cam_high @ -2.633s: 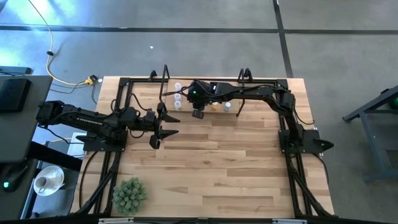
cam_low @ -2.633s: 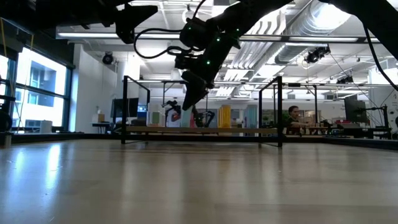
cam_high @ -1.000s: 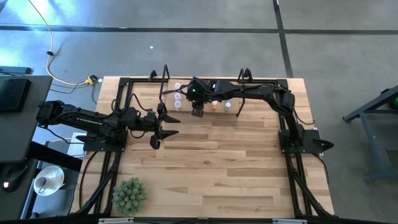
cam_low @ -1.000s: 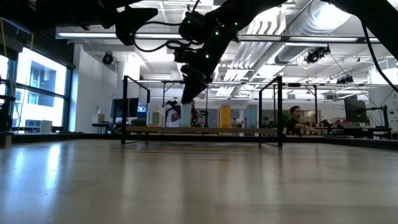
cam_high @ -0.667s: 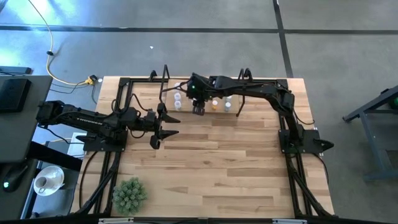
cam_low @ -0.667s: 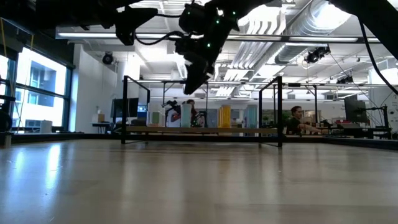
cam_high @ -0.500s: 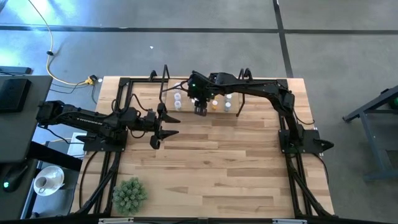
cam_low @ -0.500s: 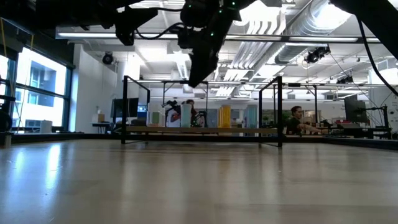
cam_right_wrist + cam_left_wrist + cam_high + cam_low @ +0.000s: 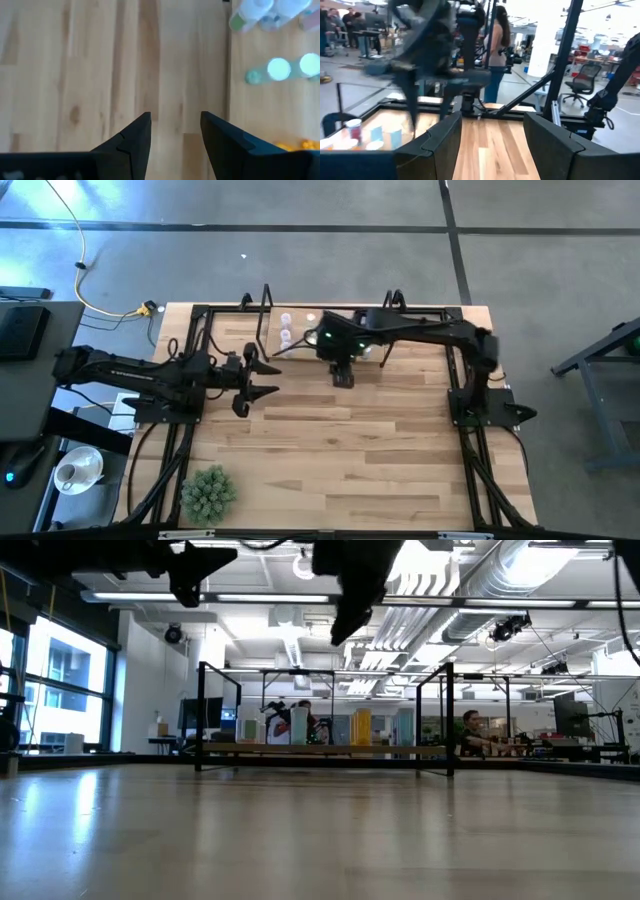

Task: Pick and place medicine bottles onto shelf by color
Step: Return to Home Position

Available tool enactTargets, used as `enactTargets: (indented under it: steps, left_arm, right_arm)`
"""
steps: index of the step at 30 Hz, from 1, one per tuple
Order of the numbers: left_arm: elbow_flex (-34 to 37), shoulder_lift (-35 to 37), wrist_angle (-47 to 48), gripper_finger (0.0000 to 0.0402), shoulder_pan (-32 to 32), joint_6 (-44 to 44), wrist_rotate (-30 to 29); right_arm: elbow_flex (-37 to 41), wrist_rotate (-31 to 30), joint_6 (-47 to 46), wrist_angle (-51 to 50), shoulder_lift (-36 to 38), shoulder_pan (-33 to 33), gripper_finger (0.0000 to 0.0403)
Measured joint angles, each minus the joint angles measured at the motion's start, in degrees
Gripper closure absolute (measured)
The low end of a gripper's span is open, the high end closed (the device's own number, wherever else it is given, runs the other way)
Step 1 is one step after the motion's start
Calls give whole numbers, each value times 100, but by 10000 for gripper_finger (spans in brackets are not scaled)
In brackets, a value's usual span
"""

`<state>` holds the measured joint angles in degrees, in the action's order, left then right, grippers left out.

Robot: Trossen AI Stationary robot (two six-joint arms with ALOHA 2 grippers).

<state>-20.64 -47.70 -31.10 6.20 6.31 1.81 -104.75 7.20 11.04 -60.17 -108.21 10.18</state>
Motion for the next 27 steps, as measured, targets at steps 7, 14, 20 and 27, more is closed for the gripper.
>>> enactTargets:
  steps: [7,14,20,27]
  left_arm:
    - [2,810,950,200,-116,-270,-58]
    - [276,1505,1219,200,-610,-201,-53]
    - [694,1924,1168,200,-939,-201,-86]
    - [1079,2188,1168,200,-1111,-175,-229]
  right_arm:
    - [2248,-95,-609,1593,1774,-245,240]
    - [4238,-419,-1109,2914,3808,-607,240]
    - [5699,-422,-1641,4384,5309,-1142,240]
    - [7198,-563,-1794,5575,6653,-1852,240]
